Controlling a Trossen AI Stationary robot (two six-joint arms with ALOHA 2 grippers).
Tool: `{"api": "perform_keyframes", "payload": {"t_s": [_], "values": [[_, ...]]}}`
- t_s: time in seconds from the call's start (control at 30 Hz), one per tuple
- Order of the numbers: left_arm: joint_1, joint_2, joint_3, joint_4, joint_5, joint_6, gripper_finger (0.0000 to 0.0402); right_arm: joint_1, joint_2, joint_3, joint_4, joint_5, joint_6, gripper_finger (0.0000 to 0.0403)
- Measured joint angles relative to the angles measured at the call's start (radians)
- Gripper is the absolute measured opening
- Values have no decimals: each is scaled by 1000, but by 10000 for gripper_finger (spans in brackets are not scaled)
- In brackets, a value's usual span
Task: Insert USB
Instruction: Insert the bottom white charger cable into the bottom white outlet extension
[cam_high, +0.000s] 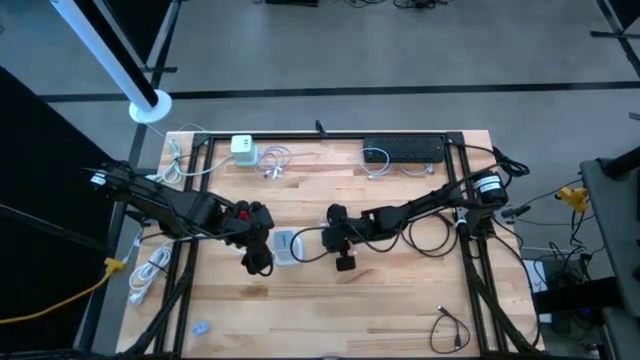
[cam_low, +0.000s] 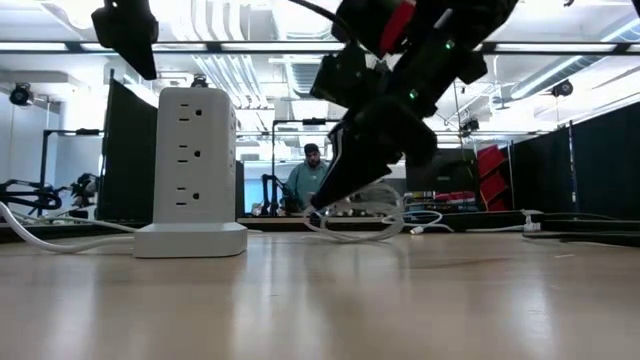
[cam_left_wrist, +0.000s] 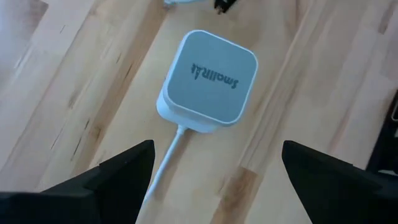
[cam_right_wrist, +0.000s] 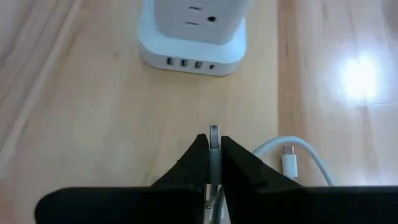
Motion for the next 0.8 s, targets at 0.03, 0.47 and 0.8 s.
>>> {"api": "perform_keyframes", "payload": {"t_s": [0.03, 0.47, 0.8], "values": [[0, 0, 1, 0, 4, 9, 341, -5, -1, 0, -1, 0, -3, 15], [0, 0, -2, -4, 26, 40, 341, -36, -34, -2, 11, -3, -55, 15], [0, -1, 11, -13, 132, -112, 341, -74, -25, -2, 55, 1, 74, 15]]}}
